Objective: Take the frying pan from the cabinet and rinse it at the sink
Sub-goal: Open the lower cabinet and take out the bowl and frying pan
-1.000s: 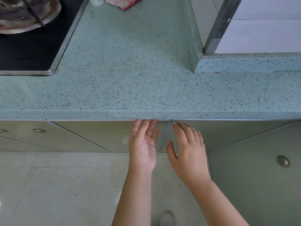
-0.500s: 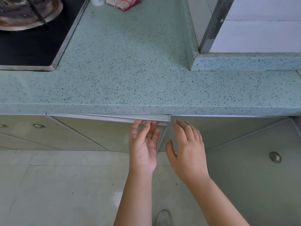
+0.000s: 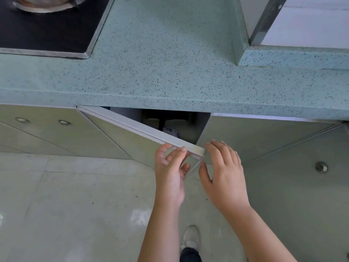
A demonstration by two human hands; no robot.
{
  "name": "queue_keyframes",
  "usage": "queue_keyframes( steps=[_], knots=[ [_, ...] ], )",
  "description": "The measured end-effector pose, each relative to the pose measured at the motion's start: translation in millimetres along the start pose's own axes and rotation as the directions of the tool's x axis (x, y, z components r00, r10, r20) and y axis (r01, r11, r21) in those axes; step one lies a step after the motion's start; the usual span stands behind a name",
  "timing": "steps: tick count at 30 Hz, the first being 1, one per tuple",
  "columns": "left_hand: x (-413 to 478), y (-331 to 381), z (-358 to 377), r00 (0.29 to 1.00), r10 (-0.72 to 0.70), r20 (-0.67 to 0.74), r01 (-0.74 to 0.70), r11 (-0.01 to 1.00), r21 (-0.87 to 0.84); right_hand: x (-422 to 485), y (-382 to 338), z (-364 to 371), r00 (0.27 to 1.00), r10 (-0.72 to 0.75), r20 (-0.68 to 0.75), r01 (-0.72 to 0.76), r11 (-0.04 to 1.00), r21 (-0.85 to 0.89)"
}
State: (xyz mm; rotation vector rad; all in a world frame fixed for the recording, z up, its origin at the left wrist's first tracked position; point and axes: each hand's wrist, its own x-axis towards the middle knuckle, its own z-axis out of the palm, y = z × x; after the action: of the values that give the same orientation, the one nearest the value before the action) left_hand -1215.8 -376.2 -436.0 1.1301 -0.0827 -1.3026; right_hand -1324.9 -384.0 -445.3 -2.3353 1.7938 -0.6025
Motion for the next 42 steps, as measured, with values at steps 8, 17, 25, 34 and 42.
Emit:
queue_keyframes(
  steps=[8, 17, 25, 34, 42],
  knots=[
    [-29.8, 10.0, -43.7, 0.999, -0.037, 0.039, 0.033, 0.995, 0.089, -33.6, -37.1, 2.5, 1.0, -0.031, -0.006, 0.031, 0.999, 0.026],
    [-64.6, 39.6, -108.6, 0.993, -0.098, 0.068, 0.075, 0.957, 0.279, -78.5, -78.1, 3.8, 0.999, -0.038, -0.008, 0.039, 0.998, 0.054],
    [-89.3, 75.9, -169.7, 0.997, -0.067, 0.048, 0.037, 0.885, 0.464, -104.2, -123.3, 15.1, 0.991, -0.116, 0.073, 0.11, 0.991, 0.077],
    [-110.1, 110.0, -224.0, 0.993, 0.119, 0.015, -0.103, 0.785, 0.611, -111.7, -178.9, 28.3, 0.969, -0.205, 0.139, 0.186, 0.973, 0.134],
    [-117.0, 131.1, -261.8, 0.938, 0.327, -0.113, -0.145, 0.668, 0.73, -113.6, -212.1, 37.1, 0.951, -0.265, 0.162, 0.24, 0.958, 0.158]
  ],
)
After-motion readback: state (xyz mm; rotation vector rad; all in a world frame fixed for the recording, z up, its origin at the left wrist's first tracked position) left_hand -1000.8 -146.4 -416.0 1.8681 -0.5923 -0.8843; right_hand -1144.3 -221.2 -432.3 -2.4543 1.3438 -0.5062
